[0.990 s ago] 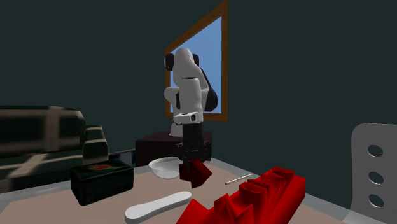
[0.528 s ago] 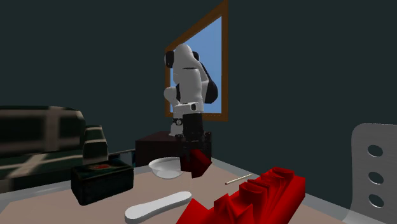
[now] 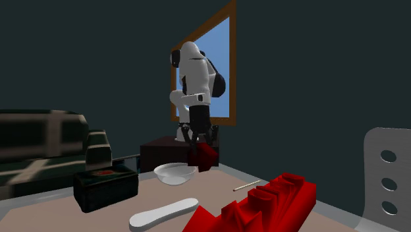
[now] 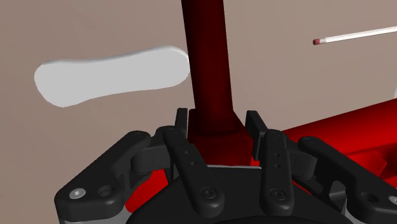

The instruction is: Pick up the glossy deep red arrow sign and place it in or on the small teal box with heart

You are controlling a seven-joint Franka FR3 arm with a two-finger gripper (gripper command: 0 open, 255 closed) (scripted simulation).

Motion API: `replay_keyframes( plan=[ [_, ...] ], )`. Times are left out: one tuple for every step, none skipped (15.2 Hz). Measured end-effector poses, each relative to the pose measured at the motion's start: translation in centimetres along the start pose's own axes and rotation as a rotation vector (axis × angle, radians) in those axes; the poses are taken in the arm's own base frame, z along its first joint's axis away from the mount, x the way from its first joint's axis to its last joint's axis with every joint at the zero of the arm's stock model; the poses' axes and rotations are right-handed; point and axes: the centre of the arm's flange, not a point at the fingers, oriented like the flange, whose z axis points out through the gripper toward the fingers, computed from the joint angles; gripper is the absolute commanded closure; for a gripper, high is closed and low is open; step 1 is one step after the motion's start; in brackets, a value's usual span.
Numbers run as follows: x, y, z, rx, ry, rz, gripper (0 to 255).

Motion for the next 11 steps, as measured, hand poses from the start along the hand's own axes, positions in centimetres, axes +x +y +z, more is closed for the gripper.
replay_keyframes(
  plan=[
    [0.0,0.0,-0.5,0.0,0.0,0.0,255],
    [0.1,0.1,-1.0,0.0,0.0,0.0,255],
    [0.2,0.0,-1.6,0.0,0.0,0.0,255],
    [0.2,0.0,-2.1,0.0,0.0,0.0,255],
    [0.3,0.0,-2.6,0.0,0.0,0.0,255],
    [0.4,0.0,-3.2,0.0,0.0,0.0,255],
    [0.4,0.0,-3.6,0.0,0.0,0.0,255],
    [0.5,0.0,-4.2,0.0,0.0,0.0,255],
    [0.6,0.0,-4.7,0.0,0.0,0.0,255],
    [0.6,0.0,-5.0,0.0,0.0,0.0,255],
    [0.3,0.6,-5.4,0.0,0.0,0.0,255]
  ],
)
